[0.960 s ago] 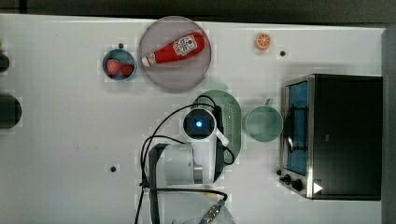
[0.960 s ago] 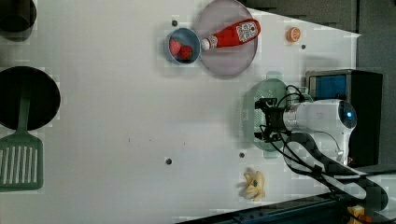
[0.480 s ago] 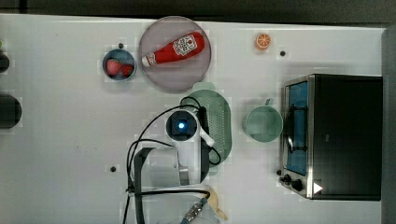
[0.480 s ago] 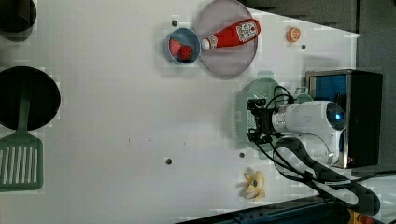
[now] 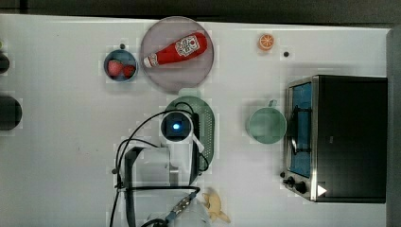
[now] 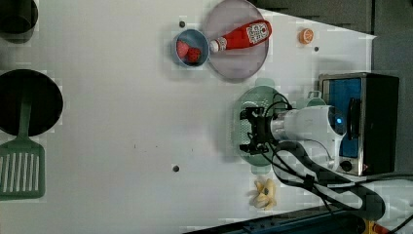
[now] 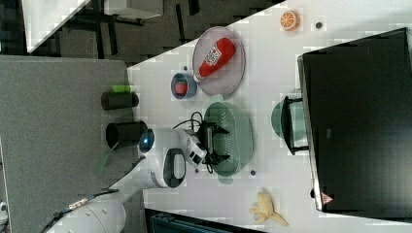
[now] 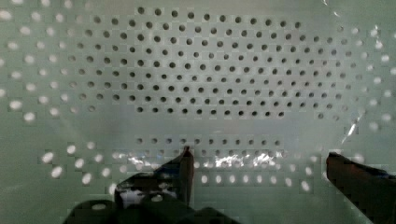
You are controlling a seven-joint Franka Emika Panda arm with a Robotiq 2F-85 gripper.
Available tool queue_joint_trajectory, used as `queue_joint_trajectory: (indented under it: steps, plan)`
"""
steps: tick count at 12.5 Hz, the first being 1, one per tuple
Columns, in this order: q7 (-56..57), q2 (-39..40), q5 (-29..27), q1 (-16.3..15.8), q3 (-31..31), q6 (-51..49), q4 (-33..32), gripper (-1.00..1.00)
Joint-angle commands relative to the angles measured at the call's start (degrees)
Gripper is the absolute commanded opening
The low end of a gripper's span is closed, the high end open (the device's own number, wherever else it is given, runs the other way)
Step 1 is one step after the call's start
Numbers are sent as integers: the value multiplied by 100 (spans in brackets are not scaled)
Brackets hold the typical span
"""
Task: Drag strainer right to left.
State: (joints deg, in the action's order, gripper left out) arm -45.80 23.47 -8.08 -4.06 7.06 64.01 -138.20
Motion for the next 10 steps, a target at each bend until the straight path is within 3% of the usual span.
queue_joint_trajectory:
  steps: [1, 10]
  plan:
    - [-672, -143, -144, -590, 192, -115, 209, 100]
    - [-2132, 292, -149, -1696, 258, -102, 964, 100]
